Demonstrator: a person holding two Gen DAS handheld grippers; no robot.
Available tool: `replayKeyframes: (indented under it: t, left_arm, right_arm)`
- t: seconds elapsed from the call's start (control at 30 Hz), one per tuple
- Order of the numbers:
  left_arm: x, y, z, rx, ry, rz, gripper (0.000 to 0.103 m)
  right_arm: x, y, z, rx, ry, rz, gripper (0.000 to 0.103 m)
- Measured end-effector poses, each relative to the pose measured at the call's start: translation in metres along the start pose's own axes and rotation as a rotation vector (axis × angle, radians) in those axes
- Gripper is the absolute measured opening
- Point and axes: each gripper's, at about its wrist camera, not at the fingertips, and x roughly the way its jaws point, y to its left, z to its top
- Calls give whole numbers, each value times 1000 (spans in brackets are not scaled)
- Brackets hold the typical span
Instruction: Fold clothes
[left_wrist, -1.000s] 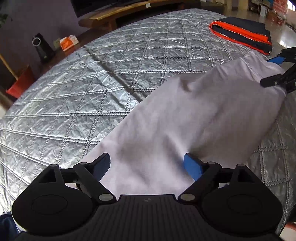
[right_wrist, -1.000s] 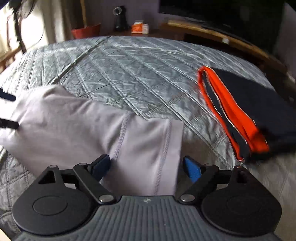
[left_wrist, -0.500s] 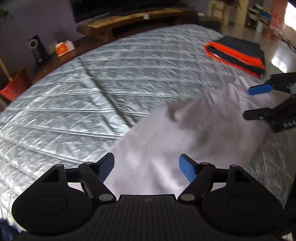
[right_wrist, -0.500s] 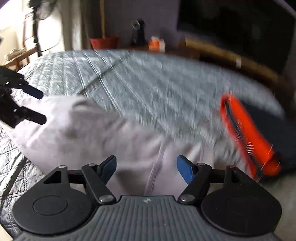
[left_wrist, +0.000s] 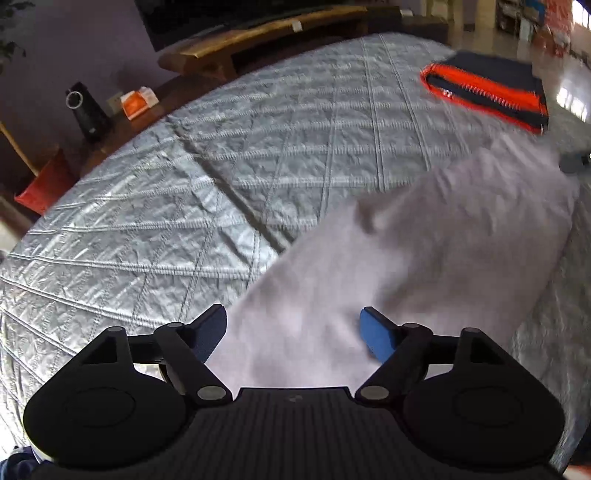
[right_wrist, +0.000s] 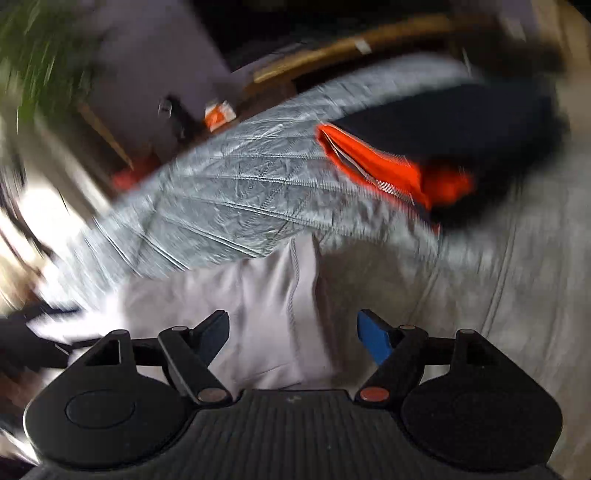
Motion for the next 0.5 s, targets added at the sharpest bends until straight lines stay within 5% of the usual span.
replayKeyframes:
  t: [0.2,0.5]
  left_arm:
    - [-2,-21,10,5,-43,-69,83]
    - [10,-54,13,78,-28,-113,87]
  right_arm:
    - [23,-26,3,337,55,157,79]
    - [40,-9,16,291,59,205,91]
